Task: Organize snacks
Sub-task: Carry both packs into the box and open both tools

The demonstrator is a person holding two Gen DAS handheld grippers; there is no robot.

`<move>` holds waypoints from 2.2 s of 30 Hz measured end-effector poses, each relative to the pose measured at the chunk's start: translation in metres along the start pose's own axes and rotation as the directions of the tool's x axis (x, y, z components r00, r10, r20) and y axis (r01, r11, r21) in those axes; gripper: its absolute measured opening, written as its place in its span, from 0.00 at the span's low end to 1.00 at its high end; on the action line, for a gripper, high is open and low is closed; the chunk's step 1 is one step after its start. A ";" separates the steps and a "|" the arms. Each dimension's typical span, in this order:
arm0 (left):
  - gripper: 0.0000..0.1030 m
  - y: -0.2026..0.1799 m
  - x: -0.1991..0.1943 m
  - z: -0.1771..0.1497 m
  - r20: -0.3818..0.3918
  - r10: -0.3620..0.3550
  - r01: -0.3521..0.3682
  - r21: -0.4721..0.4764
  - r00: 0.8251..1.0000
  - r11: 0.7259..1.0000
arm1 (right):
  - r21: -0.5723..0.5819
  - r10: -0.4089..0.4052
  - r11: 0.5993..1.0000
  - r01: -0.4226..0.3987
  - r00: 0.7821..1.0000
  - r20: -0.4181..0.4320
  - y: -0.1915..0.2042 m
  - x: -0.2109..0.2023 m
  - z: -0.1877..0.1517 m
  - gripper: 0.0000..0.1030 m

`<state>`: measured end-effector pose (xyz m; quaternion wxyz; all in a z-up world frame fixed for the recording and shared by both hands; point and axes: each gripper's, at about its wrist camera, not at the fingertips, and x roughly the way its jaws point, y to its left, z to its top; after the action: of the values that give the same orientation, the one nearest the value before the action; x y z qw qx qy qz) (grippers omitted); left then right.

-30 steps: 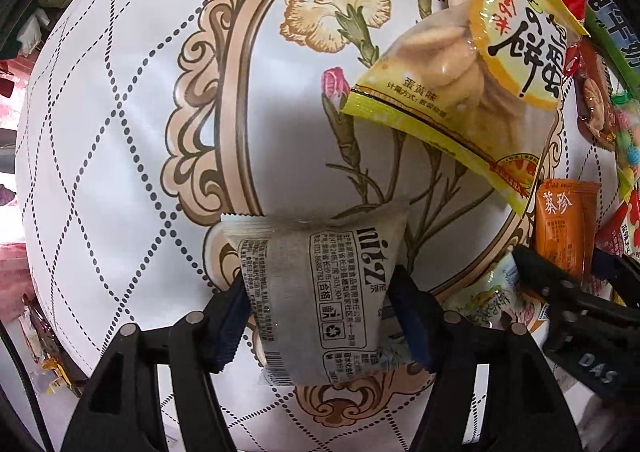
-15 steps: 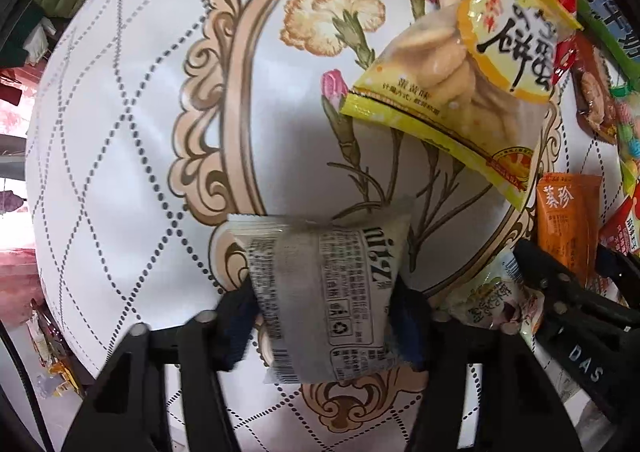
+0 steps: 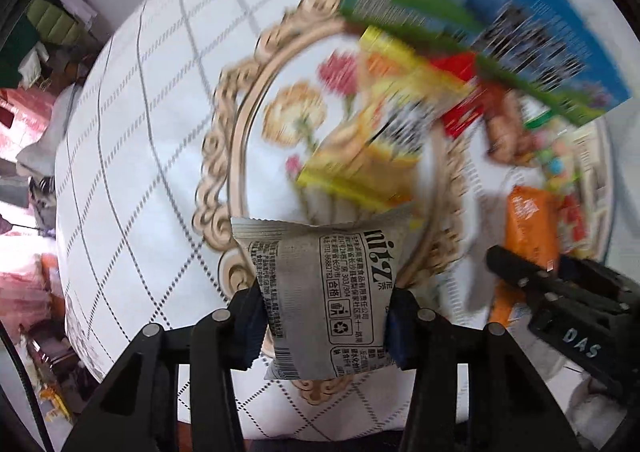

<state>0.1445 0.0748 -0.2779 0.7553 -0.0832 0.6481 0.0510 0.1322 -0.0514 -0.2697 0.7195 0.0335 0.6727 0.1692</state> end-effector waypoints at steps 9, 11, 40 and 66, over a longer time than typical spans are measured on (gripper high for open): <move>0.43 -0.035 -0.083 0.059 0.129 -0.162 0.153 0.073 0.978 0.985 | 0.066 0.154 0.984 -0.165 0.977 0.150 -0.020 -0.097 0.037 0.52; 0.43 -0.038 -0.097 0.081 0.154 -0.184 0.170 0.095 0.971 0.981 | 0.069 0.166 0.981 -0.183 0.966 0.200 -0.028 -0.123 0.055 0.52; 0.59 -0.049 0.007 0.267 -0.122 -0.096 0.107 0.090 0.988 0.990 | 0.054 0.127 0.990 -0.127 0.992 0.008 -0.031 -0.048 0.256 0.87; 0.93 -0.048 -0.033 0.245 0.034 -0.058 0.055 0.088 0.998 0.995 | 0.063 -0.100 0.994 0.093 0.988 0.115 -0.058 -0.089 0.231 0.96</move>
<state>0.3863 0.0757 -0.2063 0.7711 -0.0677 0.6331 0.0030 0.3668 -0.0904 -0.1795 0.7639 0.0315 0.6346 0.1126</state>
